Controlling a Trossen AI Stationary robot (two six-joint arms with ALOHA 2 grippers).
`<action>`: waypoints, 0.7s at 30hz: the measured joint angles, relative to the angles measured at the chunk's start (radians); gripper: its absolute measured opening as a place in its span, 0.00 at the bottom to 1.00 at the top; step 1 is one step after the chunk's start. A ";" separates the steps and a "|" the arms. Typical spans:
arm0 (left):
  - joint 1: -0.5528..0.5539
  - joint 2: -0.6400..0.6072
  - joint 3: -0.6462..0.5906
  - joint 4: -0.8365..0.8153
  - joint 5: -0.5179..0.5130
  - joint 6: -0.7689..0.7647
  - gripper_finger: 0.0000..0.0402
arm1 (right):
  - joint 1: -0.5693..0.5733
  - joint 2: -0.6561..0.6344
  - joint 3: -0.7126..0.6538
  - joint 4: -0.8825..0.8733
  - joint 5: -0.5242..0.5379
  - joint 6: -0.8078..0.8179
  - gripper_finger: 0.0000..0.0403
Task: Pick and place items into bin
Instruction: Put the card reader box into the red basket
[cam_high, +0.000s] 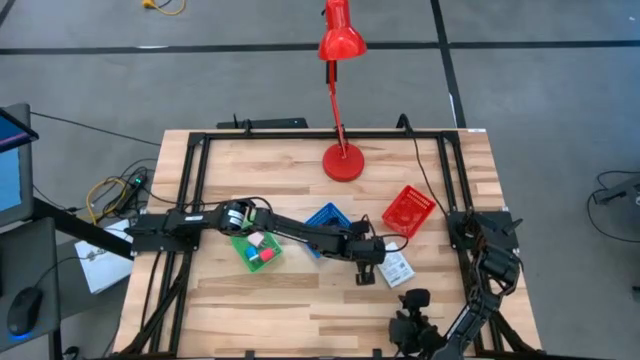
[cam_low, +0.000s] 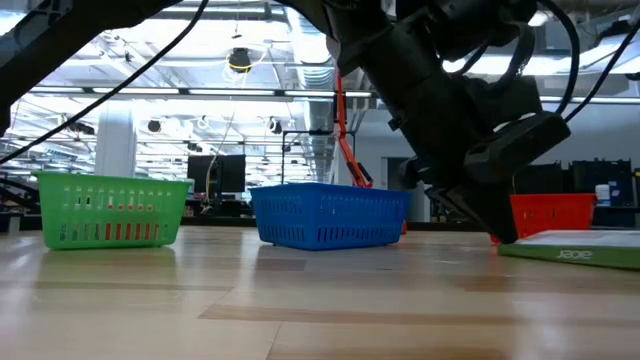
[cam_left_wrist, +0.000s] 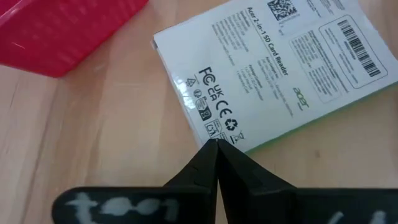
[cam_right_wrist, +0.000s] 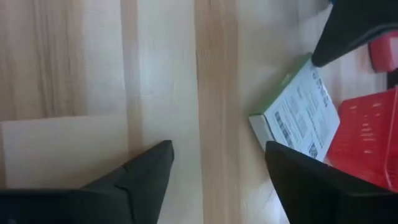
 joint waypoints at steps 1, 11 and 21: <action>0.000 0.000 0.000 -0.003 0.001 0.001 0.00 | 0.000 0.000 0.000 -0.001 -0.009 0.012 0.65; -0.001 0.000 0.000 -0.018 0.027 0.007 0.00 | 0.023 0.002 -0.012 0.005 -0.073 0.102 0.65; -0.005 0.001 0.000 -0.020 0.027 0.012 0.00 | 0.096 -0.111 -0.020 -0.229 -0.075 0.369 0.65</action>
